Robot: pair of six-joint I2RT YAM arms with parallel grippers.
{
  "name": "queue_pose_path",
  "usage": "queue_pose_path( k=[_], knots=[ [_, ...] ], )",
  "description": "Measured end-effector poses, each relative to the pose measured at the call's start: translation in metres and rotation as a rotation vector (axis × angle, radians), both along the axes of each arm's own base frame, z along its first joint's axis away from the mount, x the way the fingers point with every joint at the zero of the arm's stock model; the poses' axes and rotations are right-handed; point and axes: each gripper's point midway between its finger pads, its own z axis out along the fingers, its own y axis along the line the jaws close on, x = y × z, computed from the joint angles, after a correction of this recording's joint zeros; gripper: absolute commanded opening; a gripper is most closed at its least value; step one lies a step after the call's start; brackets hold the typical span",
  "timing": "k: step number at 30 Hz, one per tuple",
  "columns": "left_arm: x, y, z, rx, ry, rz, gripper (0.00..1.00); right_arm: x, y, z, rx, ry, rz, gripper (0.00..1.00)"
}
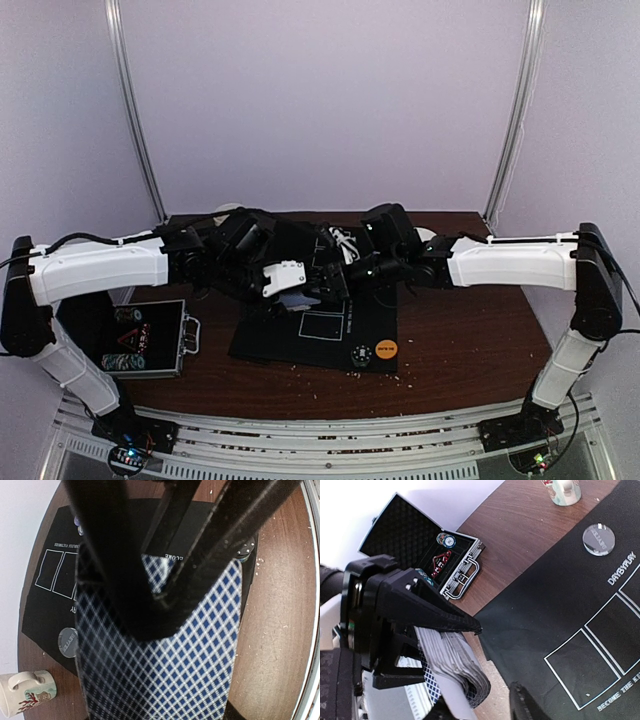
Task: Distribute texas hold em gaming equipment
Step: Pick up the poker card from the face-down deck piles.
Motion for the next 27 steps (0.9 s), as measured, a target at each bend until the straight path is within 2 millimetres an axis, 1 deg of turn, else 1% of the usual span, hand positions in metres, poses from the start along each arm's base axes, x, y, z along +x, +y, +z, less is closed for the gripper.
queue_pose_path(
  k=[9,15,22,27],
  knots=[
    [0.003,0.002,-0.004,0.008,0.009,0.012,0.49,-0.001,-0.006,0.006,-0.014,-0.013,-0.01,0.13],
    [0.004,0.003,-0.008,0.017,0.016,0.015,0.49,-0.002,-0.009,0.003,-0.032,-0.011,-0.015,0.01],
    [0.007,0.006,-0.009,0.019,0.021,0.03,0.48,-0.003,-0.014,0.008,-0.055,-0.017,-0.017,0.0],
    [0.009,0.008,-0.01,0.018,0.024,0.038,0.48,-0.005,-0.023,0.021,-0.056,-0.032,-0.027,0.0]
  ],
)
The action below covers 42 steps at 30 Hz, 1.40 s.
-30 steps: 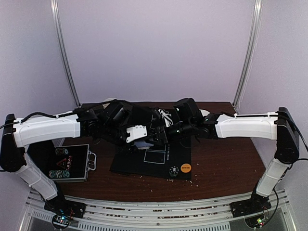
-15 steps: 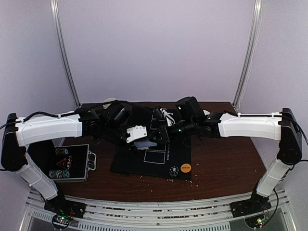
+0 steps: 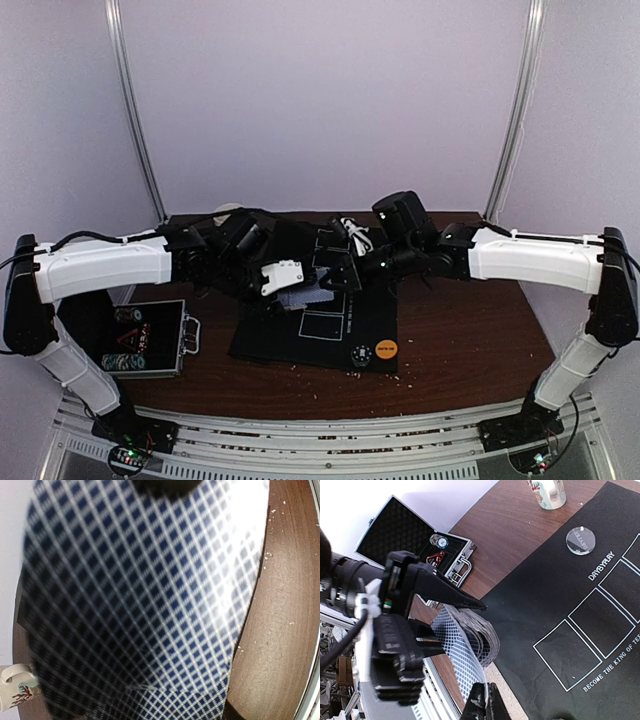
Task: Distribute texas hold em gaming equipment
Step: Pick up the poker card from the face-down deck piles, then distribute the poker card in the big blind area.
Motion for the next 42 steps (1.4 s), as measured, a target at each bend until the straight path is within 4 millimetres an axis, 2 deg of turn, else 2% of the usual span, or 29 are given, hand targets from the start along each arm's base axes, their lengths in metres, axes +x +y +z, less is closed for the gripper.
queue_pose_path(
  k=[6,12,16,22,25,31,37,42],
  knots=[
    [0.002,0.002,-0.001,-0.001,0.006,0.014,0.48,0.003,-0.011,0.02,0.031,-0.023,-0.025,0.0],
    [0.005,0.005,-0.001,-0.006,0.013,0.037,0.48,0.015,-0.031,0.034,0.058,-0.021,-0.091,0.0],
    [0.009,0.008,-0.001,-0.011,0.02,0.065,0.48,0.033,-0.059,0.042,0.045,-0.019,-0.194,0.0],
    [0.02,0.018,-0.001,-0.022,0.033,0.143,0.48,0.068,-0.123,0.056,0.024,-0.031,-0.407,0.0],
    [0.026,0.023,-0.001,-0.026,0.037,0.18,0.49,0.074,-0.141,0.052,-0.008,-0.019,-0.462,0.0],
    [0.04,0.035,-0.002,-0.038,0.036,0.252,0.49,0.074,-0.157,0.034,-0.084,0.022,-0.508,0.0],
    [0.061,0.044,0.001,-0.083,0.007,0.325,0.49,0.078,-0.163,0.015,-0.133,0.062,-0.531,0.0],
    [0.068,0.047,-0.004,-0.103,-0.004,0.351,0.49,0.082,-0.164,-0.001,-0.169,0.089,-0.541,0.0]
  ],
)
